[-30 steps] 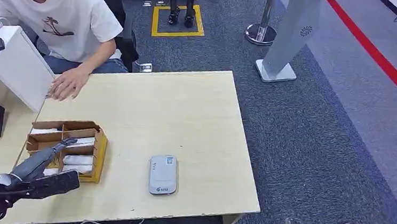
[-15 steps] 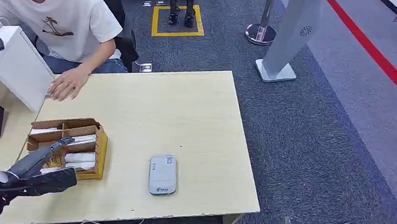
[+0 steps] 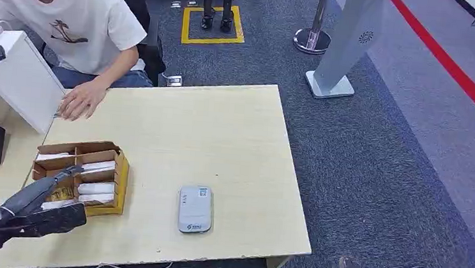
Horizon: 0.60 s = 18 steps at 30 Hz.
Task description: Pass the card to the sensor for recognition and then transmit it.
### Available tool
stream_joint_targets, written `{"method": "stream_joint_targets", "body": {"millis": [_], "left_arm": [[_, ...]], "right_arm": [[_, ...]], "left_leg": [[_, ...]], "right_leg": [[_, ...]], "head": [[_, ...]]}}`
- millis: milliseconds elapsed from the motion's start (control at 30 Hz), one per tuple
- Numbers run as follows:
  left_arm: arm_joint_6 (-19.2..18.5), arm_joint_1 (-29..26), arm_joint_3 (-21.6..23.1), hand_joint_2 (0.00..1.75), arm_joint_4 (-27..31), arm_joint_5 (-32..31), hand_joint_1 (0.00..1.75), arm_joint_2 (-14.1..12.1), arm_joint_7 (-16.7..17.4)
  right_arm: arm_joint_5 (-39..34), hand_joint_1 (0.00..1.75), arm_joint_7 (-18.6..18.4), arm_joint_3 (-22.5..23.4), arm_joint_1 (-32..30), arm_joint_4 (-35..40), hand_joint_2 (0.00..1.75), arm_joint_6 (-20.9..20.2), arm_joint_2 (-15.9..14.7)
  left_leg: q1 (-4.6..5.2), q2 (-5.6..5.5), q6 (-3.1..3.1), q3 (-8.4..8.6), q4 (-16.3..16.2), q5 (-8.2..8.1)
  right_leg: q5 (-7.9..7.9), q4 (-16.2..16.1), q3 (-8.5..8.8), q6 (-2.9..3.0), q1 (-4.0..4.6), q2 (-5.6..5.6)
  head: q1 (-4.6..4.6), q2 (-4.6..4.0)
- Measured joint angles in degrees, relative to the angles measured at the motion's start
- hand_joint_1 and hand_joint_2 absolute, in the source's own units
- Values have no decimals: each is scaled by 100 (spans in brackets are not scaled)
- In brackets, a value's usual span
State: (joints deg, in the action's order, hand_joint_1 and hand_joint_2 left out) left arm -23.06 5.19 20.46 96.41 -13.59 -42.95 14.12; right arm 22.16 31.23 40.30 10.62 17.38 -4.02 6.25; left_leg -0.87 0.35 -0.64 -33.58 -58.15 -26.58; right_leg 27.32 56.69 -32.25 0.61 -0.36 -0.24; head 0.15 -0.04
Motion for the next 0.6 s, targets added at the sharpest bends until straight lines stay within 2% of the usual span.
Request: {"method": "stream_joint_targets", "body": {"millis": [600], "left_arm": [[66, -169, 0, 175, 68, 11, 0, -26, 13]], "right_arm": [[-4, 0, -26, -101, 28, -18, 0, -7, 0]], "left_leg": [[0, 0, 0, 0, 0, 0]], "right_leg": [[0, 0, 0, 0, 0, 0]], "head": [[2, 0]]}}
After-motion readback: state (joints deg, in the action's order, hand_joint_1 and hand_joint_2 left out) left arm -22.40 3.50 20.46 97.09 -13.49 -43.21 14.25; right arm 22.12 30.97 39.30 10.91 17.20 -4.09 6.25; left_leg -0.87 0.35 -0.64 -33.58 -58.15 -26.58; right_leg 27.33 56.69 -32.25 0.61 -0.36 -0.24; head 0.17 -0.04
